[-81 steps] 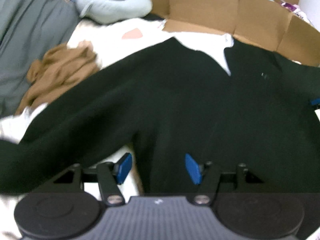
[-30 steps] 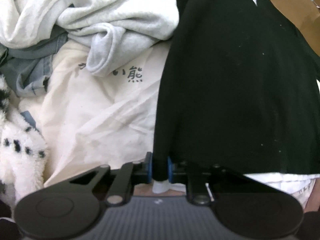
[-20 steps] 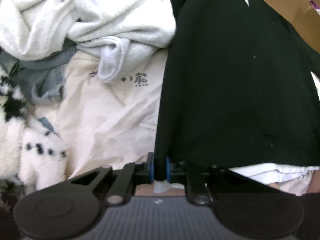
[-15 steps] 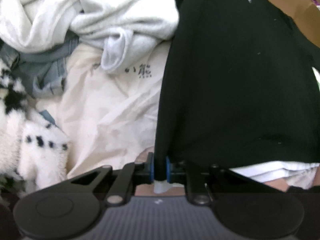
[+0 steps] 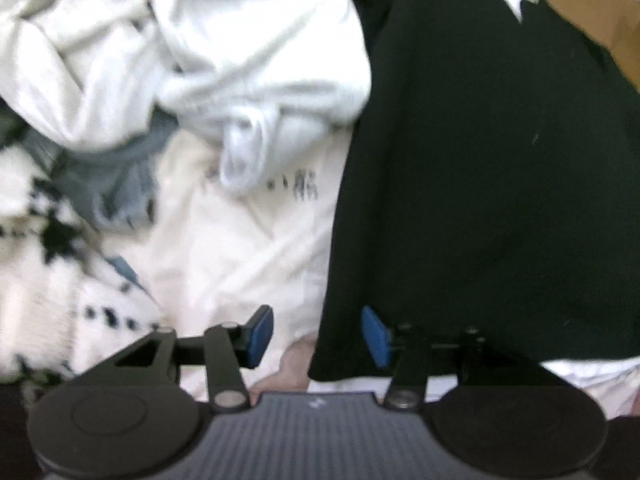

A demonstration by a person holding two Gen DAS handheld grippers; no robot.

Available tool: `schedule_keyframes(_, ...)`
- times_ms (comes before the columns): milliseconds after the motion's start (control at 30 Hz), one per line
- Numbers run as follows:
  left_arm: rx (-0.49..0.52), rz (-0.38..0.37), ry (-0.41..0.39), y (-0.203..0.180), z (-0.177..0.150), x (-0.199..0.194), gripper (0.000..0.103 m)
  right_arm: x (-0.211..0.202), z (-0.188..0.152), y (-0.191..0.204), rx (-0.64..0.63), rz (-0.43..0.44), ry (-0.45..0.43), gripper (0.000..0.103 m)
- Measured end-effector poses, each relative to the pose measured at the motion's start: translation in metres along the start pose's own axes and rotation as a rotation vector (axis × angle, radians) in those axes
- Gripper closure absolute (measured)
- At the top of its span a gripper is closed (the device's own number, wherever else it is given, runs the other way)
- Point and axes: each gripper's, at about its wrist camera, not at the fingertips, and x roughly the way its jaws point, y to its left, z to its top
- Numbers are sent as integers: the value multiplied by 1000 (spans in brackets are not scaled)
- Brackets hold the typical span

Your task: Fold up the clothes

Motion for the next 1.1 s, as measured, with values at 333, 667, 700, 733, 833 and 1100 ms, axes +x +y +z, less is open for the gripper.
schedule_keyframes(333,12,-71,-137,-39,-11,-58,38,-57,50,-18,-35,80,-119,61)
schedule_keyframes(667,55,-230,-122,-77,-49,3,40,-1,50,-30,-67,96,-44,61)
schedule_keyframes(700,63,-234,-120,-82,-53,9,40,4,50,-29,-75,90,-35,61)
schedule_keyframes(733,71,-240,-118,-88,-58,15,40,9,49,-28,-82,85,-26,61)
schedule_keyframes(833,75,-255,-113,-103,-71,28,40,20,46,-27,-90,80,-7,61)
schedule_keyframes(1100,94,-268,-124,-137,-102,52,40,40,42,-23,-111,49,29,61)
